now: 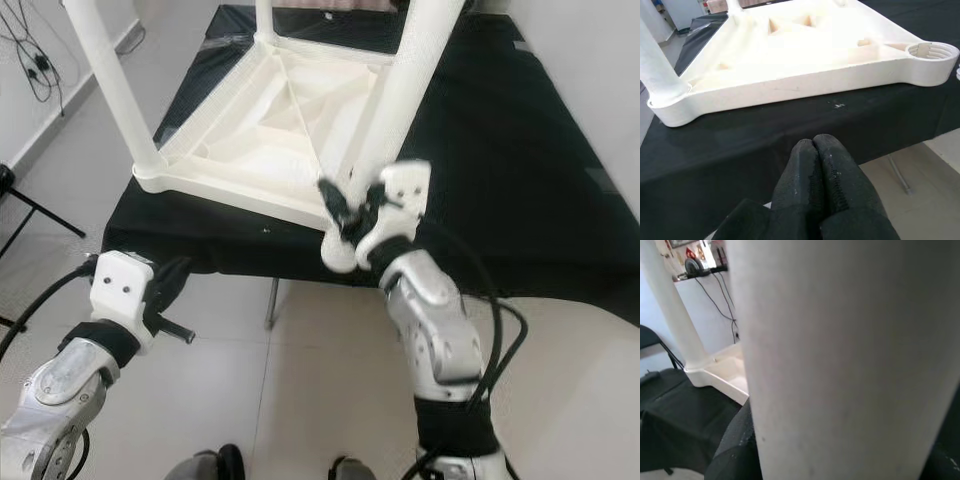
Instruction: Building children table
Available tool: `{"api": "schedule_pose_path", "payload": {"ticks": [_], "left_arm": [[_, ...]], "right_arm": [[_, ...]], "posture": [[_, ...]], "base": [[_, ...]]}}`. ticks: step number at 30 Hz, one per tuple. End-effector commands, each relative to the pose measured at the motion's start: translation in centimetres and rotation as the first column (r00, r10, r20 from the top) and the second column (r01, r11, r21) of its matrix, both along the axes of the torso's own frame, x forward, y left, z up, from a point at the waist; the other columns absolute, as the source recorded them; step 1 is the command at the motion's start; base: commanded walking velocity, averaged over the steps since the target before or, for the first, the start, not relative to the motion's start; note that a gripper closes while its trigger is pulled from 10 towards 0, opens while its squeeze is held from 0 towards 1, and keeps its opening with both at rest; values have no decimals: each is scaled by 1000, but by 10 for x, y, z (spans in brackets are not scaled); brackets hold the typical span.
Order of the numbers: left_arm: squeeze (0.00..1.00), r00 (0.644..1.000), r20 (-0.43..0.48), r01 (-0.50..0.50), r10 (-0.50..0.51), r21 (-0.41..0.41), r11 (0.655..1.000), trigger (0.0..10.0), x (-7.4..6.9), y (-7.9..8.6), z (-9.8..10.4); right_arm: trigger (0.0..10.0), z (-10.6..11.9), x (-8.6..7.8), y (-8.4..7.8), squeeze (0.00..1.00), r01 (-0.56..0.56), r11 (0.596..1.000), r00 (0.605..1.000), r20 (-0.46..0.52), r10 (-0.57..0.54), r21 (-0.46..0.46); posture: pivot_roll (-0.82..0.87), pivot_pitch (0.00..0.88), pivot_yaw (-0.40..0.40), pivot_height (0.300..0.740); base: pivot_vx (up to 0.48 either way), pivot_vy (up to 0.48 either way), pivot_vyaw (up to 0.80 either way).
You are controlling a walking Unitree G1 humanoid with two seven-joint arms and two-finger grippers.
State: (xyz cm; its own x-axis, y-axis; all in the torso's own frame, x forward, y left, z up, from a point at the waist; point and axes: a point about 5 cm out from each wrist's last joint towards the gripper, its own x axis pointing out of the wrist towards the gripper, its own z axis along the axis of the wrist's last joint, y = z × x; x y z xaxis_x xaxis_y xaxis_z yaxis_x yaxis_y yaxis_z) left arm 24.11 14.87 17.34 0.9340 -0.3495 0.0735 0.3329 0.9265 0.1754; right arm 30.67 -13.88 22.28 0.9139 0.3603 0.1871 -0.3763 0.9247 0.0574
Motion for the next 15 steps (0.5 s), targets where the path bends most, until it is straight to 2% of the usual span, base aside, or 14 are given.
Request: {"api": "schedule_pose_path", "payload": {"ticks": [1,2,3,5,6,10,11,13,14,15], "left_arm": [[0,999,-32,6,-7,-25,1000,10000,-2,3,-6],[0,999,-39,0,-2,-38,999,10000,-2,6,-8],[0,999,-39,0,-2,-38,999,10000,-2,6,-8],[0,999,-41,-12,10,-44,999,10000,-1,7,-10],[0,999,-41,-21,19,-45,999,10000,0,8,-11],[0,999,-33,-29,28,-46,998,10000,1,9,-12],[0,999,-30,-30,29,-45,999,10000,1,7,-12],[0,999,-30,-30,28,-45,999,10000,0,6,-13],[0,999,-31,-28,27,-40,999,10000,-1,5,-13],[0,999,-31,-28,27,-40,999,10000,-1,5,-13]], "right_arm": [[10000,-1,-7,5,0,-7,1000,1000,-4,7,13],[10000,-5,-9,11,0,-29,1000,999,-29,29,9],[10000,-5,-9,11,0,-29,1000,999,-29,29,9],[10000,-7,-10,16,0,-52,998,998,-41,53,22],[10000,-9,-10,19,0,-46,999,998,-48,47,19],[10000,-9,-10,21,0,-43,998,998,-50,45,46],[10000,-10,-9,21,0,-49,999,997,-52,48,-4],[10000,-8,-10,22,0,-94,995,995,-25,94,-13],[10000,-7,-11,20,0,-88,994,996,-8,88,-62],[10000,-7,-11,20,0,-88,994,996,-8,88,-62]], "posture": [[-50,96,1,740],[-50,88,2,740],[-50,88,2,740],[-48,77,2,740],[-46,74,2,740],[-43,67,-1,740],[-46,65,-4,740],[-45,66,-4,740],[-45,68,-6,740],[-45,68,-6,740]], "base": [[458,0,-800],[469,0,0],[469,0,0],[480,0,-800],[480,0,0],[480,0,-800],[480,0,0],[480,0,0],[341,0,800],[341,0,800]]}}
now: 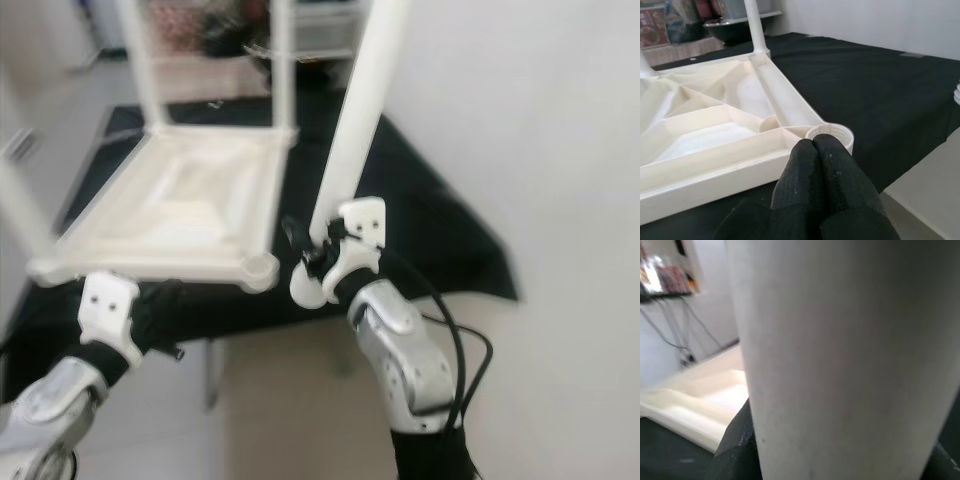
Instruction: Building children table
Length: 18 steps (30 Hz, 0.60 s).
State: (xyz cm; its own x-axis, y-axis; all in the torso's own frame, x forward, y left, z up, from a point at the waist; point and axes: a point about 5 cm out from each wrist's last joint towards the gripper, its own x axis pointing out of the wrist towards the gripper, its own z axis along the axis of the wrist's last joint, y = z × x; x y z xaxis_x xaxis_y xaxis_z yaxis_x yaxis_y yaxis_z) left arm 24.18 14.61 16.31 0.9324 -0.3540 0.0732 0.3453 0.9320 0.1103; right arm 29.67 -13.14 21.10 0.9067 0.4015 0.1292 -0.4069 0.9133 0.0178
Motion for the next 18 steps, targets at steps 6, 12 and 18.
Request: {"api": "schedule_pose_path", "payload": {"ticks": [6,12,18], "left_arm": [[0,999,-14,-41,42,80,996,10000,-6,5,-8],[0,999,-14,-29,32,147,989,10000,-12,3,-12],[0,999,-35,-31,39,204,978,10000,-22,2,-15]], "right_arm": [[10000,9,-1,8,0,-98,995,995,36,97,29],[10000,18,-5,5,0,-198,980,978,74,196,17],[10000,27,-13,1,0,-355,935,930,103,353,-1]], "posture": [[-45,77,-9,740],[-44,91,-6,740],[-38,113,-9,740]], "base": [[135,0,400],[0,0,0],[0,319,0]]}}
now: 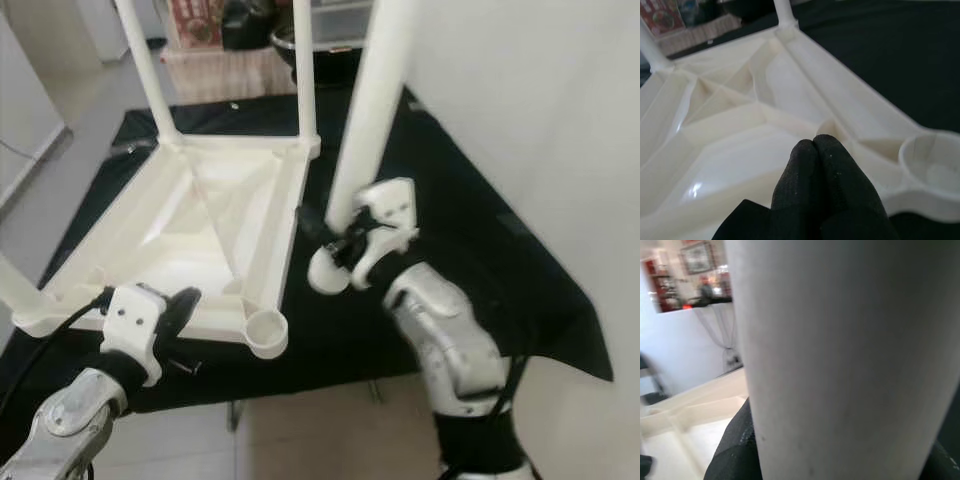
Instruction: Building children table
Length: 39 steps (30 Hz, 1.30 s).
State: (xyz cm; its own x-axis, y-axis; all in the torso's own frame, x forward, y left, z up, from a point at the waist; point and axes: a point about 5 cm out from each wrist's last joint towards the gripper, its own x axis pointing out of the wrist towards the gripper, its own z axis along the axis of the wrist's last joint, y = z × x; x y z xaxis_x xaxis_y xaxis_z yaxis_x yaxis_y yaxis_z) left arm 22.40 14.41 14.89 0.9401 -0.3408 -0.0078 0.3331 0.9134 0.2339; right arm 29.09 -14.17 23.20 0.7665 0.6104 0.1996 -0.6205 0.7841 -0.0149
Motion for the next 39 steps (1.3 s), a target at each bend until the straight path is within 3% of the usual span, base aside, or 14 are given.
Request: {"api": "schedule_pose_path", "payload": {"ticks": [1,4,8,13,15,25,28,30,31,32,33,34,37,39], "left_arm": [[0,1000,-5,-16,16,60,998,10000,-5,4,-1],[0,1000,17,-6,5,62,998,10000,-7,3,2],[0,999,-17,49,-48,49,998,10000,-14,-1,1],[0,989,-53,141,-138,41,989,10000,-26,-7,-1],[0,982,-77,173,-170,42,984,10000,-34,-9,-3],[0,985,-78,158,-155,26,987,10000,-34,-9,1],[0,946,-145,295,-290,20,955,10000,-49,-14,-5],[0,946,-145,295,-290,20,955,10000,-49,-14,-5],[0,924,-165,353,-346,13,936,10000,-56,-15,-6],[0,924,-165,353,-346,13,936,10000,-56,-15,-6],[0,912,-178,373,-369,-13,928,10000,-60,-13,-7],[0,912,-178,373,-369,-13,928,10000,-60,-13,-7],[0,926,-174,334,-334,-27,942,10000,-64,-8,-5],[0,944,-167,286,-285,-19,958,10000,-65,-6,-5]], "right_arm": [[10000,6,-7,12,0,-113,994,993,24,113,6],[10000,7,-9,12,0,-150,989,989,20,150,3],[10000,7,-11,11,0,-194,981,981,14,194,-2],[10000,8,-19,-3,0,-256,966,966,15,257,-31],[10000,8,-27,-20,0,-306,951,952,-7,306,-46],[10000,10,-31,-28,0,-355,934,935,-17,355,-37],[10000,6,-41,-26,0,-446,892,895,-36,445,-70],[10000,6,-41,-26,0,-446,892,895,-36,445,-70],[10000,5,-45,-25,0,-488,869,873,-49,486,-83],[10000,5,-45,-25,0,-488,869,873,-49,486,-83],[10000,4,-51,-22,0,-557,824,830,-71,553,-100],[10000,4,-51,-22,0,-557,824,830,-71,553,-100],[10000,2,-59,-5,0,-713,691,701,-98,706,-121],[10000,2,-54,2,0,-723,679,689,-81,720,-127]], "posture": [[-38,113,-9,740],[-35,119,-9,740],[-33,126,-8,740],[-25,136,-9,740],[-32,156,-14,740],[-37,185,-14,740],[-33,195,-3,740],[-33,195,-3,740],[-30,200,0,740],[-30,200,0,740],[-29,205,3,740],[-29,205,3,740],[-22,220,6,740],[-13,227,3,740]], "base": [[0,476,0],[0,0,0],[0,0,0],[0,0,0],[0,0,0],[0,0,0],[0,0,0],[0,0,0],[0,0,0],[0,0,0],[0,0,0],[0,0,0],[0,0,0],[0,0,0]]}}
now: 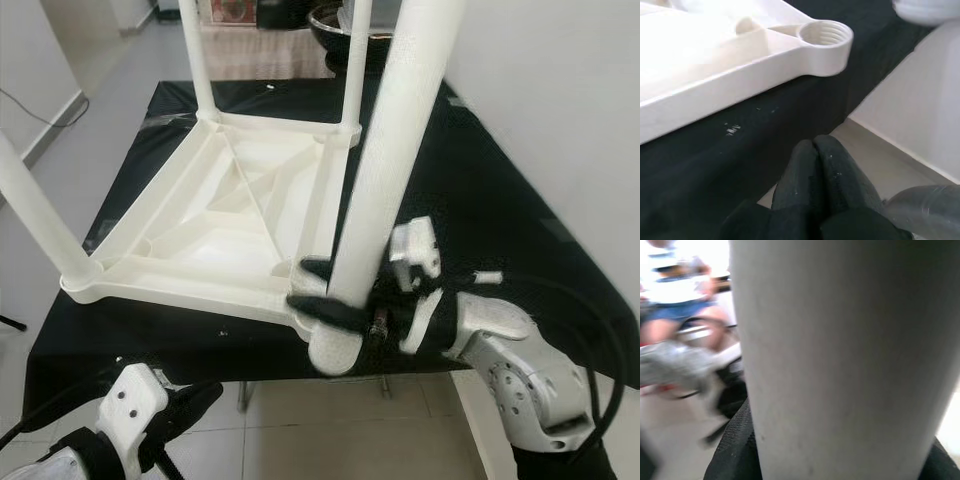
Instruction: Building children table
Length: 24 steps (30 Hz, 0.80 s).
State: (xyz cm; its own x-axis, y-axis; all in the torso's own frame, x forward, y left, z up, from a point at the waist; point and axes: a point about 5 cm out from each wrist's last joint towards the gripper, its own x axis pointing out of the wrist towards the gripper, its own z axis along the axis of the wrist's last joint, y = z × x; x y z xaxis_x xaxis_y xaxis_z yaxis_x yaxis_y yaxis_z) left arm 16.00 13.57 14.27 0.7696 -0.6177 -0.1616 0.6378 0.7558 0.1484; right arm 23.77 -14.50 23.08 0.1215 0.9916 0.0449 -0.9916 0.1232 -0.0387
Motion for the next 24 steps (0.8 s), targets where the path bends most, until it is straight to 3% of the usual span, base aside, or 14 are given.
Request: {"api": "schedule_pose_path", "payload": {"ticks": [1,11,18,24], "left_arm": [[0,999,14,-51,51,9,999,10000,-2,3,2],[0,976,65,-213,210,62,975,10000,-19,13,6],[0,977,62,-210,206,62,976,10000,-30,12,12],[0,979,60,-200,196,68,977,10000,-32,12,14]], "right_arm": [[10000,4,1,7,0,-36,999,999,35,35,13],[10000,17,32,17,0,28,993,994,98,-39,111],[10000,21,45,24,0,36,995,987,154,-50,93],[10000,20,52,21,0,29,998,984,175,-39,58]], "posture": [[-13,227,3,740],[36,285,-6,740],[46,314,-1,740],[54,332,6,740]], "base": [[0,0,0],[0,0,0],[0,0,0],[0,0,0]]}}
